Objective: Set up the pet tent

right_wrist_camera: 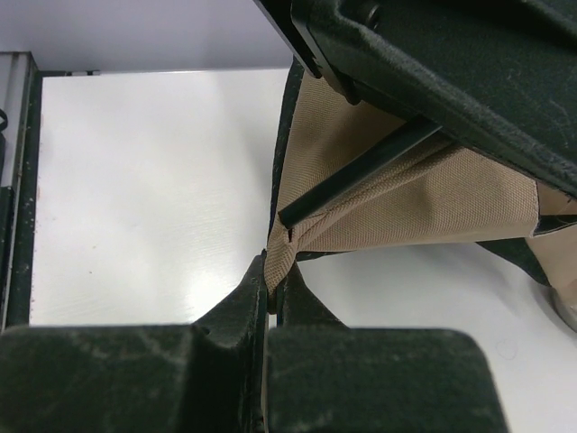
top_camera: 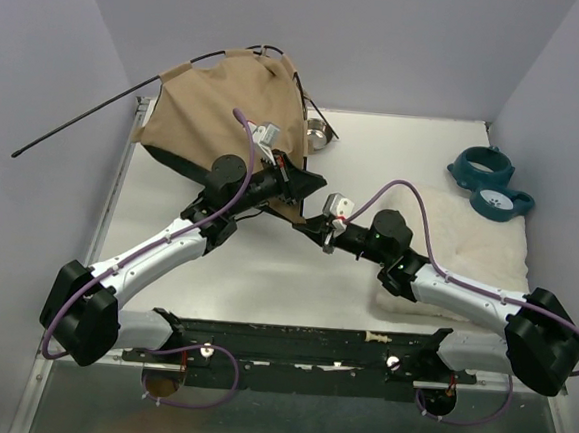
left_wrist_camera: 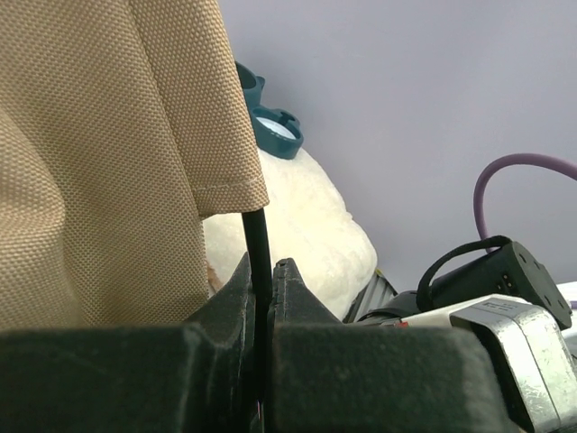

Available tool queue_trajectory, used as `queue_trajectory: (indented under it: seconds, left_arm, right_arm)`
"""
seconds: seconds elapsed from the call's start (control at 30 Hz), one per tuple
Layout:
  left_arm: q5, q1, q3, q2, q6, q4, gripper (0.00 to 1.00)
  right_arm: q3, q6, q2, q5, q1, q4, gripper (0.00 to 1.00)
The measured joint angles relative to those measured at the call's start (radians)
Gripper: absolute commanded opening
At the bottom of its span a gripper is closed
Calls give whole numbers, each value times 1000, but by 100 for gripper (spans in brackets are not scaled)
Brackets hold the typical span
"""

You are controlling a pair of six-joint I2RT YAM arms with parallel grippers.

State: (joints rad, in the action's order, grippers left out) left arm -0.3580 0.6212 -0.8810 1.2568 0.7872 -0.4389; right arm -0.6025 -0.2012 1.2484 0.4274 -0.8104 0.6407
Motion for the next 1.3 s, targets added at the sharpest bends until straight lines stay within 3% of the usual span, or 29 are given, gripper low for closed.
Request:
queue_trajectory:
  seconds: [1.3]
  left_arm:
    - [46, -4, -46, 19, 0, 114, 0]
  right_arm:
    - [4, -141, 2, -63, -31, 0, 1]
